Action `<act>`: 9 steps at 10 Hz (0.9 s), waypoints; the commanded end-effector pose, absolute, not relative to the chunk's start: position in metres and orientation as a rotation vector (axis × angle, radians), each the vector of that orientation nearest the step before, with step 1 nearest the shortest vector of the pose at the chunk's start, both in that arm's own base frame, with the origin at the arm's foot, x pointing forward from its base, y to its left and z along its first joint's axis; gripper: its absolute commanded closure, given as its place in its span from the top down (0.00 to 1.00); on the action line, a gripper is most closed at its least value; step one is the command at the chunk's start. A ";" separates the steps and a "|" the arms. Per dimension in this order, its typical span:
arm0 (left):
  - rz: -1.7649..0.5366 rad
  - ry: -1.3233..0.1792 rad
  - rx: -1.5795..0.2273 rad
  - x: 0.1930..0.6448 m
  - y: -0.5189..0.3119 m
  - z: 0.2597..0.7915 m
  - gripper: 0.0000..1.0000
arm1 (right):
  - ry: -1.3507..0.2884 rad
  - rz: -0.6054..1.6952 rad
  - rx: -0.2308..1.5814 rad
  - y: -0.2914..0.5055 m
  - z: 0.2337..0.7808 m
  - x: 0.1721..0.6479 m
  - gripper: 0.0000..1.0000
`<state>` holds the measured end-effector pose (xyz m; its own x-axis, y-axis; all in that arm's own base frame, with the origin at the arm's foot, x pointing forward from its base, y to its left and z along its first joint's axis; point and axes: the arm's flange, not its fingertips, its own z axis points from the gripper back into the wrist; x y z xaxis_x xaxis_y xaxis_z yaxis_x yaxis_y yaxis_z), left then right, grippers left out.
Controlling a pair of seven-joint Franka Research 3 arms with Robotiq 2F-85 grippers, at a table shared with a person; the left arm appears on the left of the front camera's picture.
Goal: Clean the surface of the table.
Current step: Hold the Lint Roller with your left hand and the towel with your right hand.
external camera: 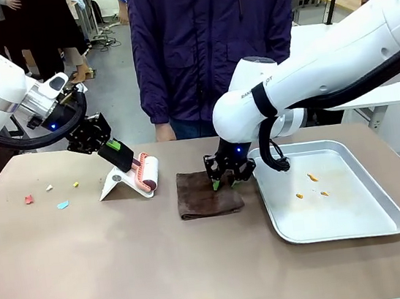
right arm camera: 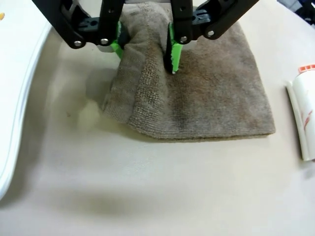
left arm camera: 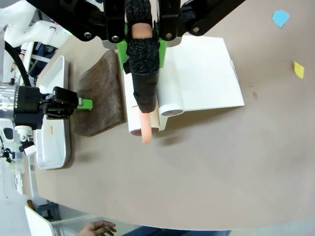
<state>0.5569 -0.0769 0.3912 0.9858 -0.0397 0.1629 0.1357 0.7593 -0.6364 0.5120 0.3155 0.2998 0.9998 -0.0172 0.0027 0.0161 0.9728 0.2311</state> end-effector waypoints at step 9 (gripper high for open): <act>-0.108 -0.180 -0.727 0.550 -0.077 0.391 0.00 | 0.023 -0.040 0.258 0.317 0.292 0.515 0.00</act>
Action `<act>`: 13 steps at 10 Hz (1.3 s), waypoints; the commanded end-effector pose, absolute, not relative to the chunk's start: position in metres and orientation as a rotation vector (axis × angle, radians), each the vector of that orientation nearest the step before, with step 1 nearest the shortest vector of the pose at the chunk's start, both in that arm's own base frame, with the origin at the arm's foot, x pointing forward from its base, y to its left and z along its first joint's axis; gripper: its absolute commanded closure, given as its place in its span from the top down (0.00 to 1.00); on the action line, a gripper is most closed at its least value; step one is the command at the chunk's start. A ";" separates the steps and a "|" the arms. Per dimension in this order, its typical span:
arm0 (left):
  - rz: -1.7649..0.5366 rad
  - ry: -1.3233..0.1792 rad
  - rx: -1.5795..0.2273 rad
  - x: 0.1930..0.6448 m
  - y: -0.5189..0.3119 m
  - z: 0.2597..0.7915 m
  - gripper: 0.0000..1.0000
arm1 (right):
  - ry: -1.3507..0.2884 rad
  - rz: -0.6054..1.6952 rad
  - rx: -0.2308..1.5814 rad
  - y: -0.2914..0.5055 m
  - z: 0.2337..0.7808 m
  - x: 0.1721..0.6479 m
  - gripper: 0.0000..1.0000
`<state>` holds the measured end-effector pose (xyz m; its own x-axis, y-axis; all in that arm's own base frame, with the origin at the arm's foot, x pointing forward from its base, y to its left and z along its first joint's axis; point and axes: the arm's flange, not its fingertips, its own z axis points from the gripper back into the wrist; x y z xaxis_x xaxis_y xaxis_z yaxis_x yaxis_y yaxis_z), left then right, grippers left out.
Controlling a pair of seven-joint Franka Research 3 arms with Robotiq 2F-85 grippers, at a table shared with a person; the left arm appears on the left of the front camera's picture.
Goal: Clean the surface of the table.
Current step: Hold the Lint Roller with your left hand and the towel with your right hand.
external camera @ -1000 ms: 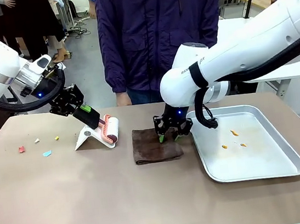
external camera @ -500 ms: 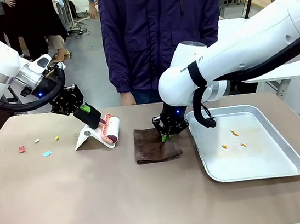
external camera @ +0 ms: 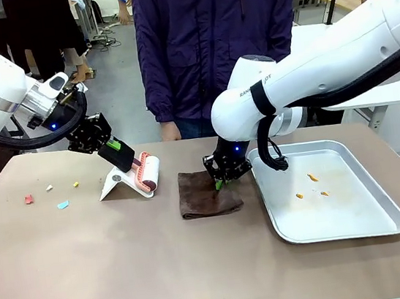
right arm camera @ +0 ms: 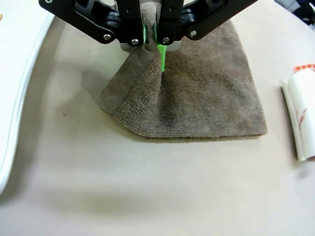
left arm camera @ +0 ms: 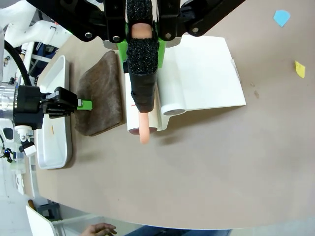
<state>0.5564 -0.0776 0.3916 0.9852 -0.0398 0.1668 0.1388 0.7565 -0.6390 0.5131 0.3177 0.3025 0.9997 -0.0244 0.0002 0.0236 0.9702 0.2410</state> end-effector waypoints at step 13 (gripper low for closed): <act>-0.204 0.179 -1.556 0.480 0.062 0.429 0.17 | 0.139 0.033 1.419 0.224 0.338 0.455 0.00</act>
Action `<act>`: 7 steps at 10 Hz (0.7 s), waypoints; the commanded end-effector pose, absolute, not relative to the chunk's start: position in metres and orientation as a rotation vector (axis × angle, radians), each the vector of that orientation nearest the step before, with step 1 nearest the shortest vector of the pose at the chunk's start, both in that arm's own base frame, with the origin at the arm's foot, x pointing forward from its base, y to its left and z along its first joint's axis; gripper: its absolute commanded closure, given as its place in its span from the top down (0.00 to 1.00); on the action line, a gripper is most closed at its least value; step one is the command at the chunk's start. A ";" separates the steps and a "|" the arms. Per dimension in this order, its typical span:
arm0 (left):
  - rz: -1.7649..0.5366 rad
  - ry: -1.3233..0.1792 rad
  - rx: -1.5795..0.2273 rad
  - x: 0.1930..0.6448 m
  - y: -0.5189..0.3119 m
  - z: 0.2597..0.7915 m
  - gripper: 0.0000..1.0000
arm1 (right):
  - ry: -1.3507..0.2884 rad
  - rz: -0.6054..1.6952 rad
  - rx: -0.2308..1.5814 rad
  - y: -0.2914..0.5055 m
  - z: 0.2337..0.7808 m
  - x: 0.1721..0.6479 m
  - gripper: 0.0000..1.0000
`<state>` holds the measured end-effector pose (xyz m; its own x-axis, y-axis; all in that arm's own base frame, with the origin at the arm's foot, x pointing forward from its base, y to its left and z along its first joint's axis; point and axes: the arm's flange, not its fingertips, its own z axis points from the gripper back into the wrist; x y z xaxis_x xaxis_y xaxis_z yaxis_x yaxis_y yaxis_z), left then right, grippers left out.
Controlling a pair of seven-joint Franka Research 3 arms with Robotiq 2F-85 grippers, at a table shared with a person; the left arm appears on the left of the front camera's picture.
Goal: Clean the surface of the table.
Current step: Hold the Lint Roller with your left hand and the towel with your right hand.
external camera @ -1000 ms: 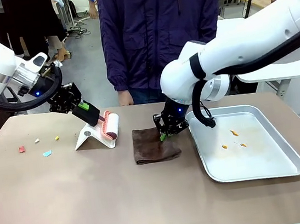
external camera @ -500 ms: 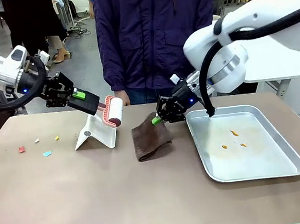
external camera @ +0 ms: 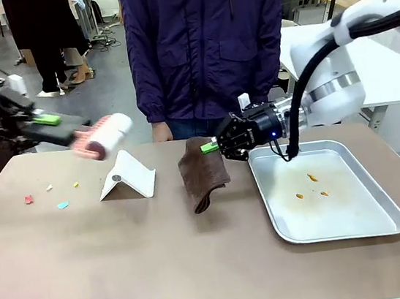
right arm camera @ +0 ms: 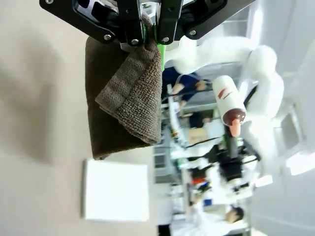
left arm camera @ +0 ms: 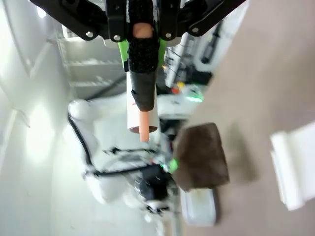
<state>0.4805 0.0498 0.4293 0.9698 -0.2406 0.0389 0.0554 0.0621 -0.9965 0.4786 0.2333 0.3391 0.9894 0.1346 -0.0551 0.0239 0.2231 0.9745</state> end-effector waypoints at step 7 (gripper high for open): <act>0.109 -0.105 -1.647 0.384 0.187 0.405 0.17 | -0.038 -0.305 1.539 0.032 0.386 0.346 0.00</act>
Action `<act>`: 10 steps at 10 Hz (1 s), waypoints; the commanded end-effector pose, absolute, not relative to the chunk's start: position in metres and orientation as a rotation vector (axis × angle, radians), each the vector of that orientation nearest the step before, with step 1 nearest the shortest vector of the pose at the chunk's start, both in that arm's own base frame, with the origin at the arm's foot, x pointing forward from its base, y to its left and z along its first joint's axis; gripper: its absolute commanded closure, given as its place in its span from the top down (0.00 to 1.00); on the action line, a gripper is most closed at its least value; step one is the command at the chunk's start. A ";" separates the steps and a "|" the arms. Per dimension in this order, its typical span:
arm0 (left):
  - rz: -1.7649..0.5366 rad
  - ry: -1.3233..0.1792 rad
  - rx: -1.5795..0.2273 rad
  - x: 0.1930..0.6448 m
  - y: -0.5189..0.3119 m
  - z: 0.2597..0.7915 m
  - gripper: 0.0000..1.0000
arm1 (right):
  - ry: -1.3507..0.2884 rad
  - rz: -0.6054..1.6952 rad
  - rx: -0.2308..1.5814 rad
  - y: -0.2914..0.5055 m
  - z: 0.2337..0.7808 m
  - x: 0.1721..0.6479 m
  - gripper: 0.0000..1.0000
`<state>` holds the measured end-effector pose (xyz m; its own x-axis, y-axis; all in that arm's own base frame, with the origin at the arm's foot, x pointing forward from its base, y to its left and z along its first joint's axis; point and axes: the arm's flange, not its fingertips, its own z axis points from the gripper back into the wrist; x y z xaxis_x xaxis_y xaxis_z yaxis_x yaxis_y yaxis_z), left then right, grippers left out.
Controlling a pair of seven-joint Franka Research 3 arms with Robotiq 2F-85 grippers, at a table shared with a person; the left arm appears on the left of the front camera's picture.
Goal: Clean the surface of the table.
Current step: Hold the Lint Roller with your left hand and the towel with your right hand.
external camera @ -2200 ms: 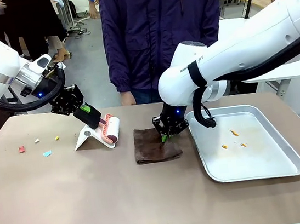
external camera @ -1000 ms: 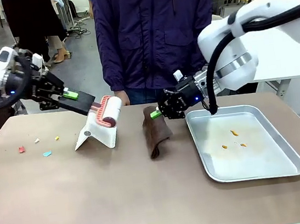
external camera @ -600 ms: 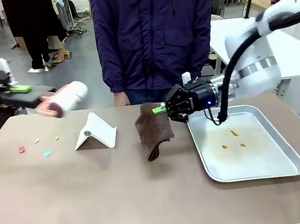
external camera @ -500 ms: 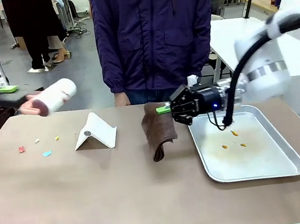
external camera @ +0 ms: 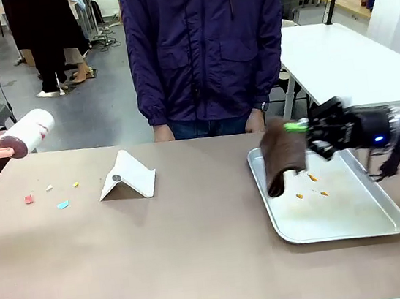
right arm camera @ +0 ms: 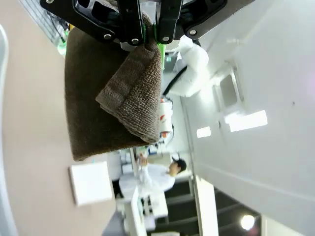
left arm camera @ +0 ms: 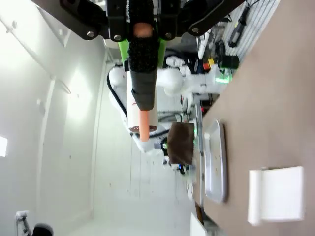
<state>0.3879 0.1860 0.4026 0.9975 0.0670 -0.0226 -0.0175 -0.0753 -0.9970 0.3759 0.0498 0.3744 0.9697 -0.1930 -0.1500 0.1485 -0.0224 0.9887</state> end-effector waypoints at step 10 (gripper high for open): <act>0.091 -0.383 -1.346 0.365 0.255 0.407 0.17 | -0.123 -0.494 1.435 -0.099 0.410 0.330 0.00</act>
<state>0.3638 0.2538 0.4019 0.9314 0.2805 0.2321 0.1698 0.2292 -0.9584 0.3318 -0.1007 0.4094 0.8912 -0.4016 -0.2111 0.2540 0.0562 0.9656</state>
